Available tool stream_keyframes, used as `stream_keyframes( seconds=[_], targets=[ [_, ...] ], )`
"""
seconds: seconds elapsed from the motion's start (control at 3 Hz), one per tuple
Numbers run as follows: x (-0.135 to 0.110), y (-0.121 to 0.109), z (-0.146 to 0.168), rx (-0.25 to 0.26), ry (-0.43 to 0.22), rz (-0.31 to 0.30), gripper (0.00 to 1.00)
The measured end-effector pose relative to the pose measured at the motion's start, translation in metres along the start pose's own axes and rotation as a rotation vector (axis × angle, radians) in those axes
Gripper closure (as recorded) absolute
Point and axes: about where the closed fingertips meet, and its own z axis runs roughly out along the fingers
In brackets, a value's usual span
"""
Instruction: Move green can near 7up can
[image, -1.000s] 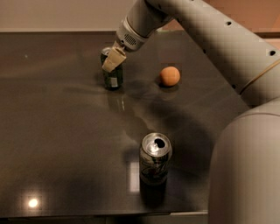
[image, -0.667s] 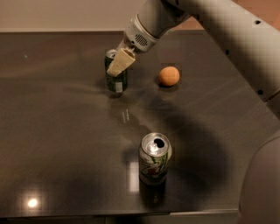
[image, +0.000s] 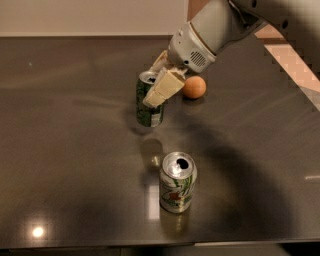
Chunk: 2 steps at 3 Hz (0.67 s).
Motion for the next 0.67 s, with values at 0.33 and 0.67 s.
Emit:
stream_keyframes(
  seconds=[0.33,0.67],
  targets=[
    [0.019,0.038,-0.015,-0.039,-0.006,-0.06,1.0],
    [0.04,0.062,-0.027,-0.055,0.009,-0.1,1.0]
  ],
)
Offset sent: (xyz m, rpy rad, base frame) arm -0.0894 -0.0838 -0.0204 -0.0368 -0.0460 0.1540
